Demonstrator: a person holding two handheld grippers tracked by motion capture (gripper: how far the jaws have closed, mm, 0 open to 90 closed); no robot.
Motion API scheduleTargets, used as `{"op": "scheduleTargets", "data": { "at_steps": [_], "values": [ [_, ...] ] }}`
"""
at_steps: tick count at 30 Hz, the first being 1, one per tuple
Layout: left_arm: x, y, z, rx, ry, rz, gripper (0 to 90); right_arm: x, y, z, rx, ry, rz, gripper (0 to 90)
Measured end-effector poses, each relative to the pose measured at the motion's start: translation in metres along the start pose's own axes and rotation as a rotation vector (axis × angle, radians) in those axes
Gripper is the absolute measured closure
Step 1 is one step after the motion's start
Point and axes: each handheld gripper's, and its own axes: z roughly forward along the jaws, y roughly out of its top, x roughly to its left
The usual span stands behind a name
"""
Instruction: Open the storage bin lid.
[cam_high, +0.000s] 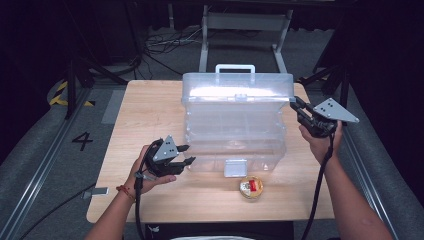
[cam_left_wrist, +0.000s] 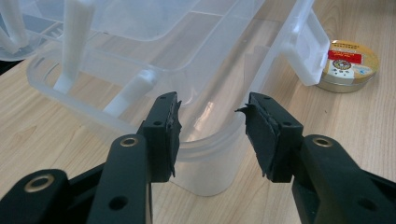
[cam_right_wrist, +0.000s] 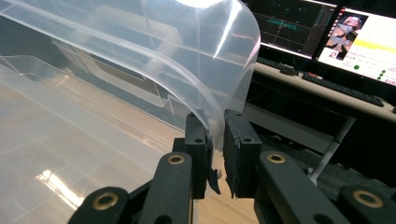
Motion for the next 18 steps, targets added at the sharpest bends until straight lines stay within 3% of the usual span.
{"op": "scheduleTargets", "data": {
  "at_steps": [10,18],
  "values": [
    [-0.001,0.000,0.001,0.006,0.017,0.016,54.1,0.002,0.005,0.008,-0.005,-0.064,-0.004,82.8],
    [-0.005,0.001,0.004,0.022,0.053,0.059,54.3,0.002,0.010,0.014,0.002,-0.083,0.009,83.5]
  ]
}}
